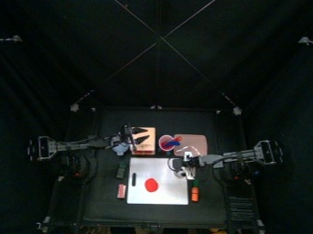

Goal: Get the cutter from the drawer then cut the dough then place the extra dough in the bowl
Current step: Cut the dough

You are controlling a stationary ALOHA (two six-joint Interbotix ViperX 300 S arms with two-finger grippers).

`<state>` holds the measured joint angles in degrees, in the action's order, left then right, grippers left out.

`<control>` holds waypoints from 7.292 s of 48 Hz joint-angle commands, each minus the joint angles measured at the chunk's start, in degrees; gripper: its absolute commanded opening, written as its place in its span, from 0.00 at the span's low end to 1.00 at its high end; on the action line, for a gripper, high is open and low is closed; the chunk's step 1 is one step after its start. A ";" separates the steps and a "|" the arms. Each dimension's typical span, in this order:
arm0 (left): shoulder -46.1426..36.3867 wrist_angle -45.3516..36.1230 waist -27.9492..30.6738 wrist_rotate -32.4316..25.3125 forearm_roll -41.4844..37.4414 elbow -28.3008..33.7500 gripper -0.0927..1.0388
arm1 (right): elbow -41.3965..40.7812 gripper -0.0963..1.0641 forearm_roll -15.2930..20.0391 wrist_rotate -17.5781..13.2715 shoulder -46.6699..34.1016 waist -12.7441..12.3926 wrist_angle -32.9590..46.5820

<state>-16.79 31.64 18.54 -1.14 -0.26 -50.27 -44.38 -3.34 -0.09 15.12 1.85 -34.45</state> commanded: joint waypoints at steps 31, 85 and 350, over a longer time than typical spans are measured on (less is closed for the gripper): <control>-10.81 7.82 -1.05 -0.18 7.47 -12.22 0.76 | 2.90 0.47 -4.83 -1.05 -5.71 4.31 1.67; -11.78 7.73 -1.14 -0.35 1.58 -17.40 0.76 | 47.90 0.45 4.83 -2.81 -34.45 6.77 -13.80; 31.29 18.63 -47.37 -17.05 44.38 -0.62 0.61 | 2.37 0.54 -15.29 -10.46 -28.30 2.64 70.66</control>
<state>14.85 50.63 -28.92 -18.02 44.03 -51.24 -42.71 -18.54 -10.72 -14.06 4.66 36.04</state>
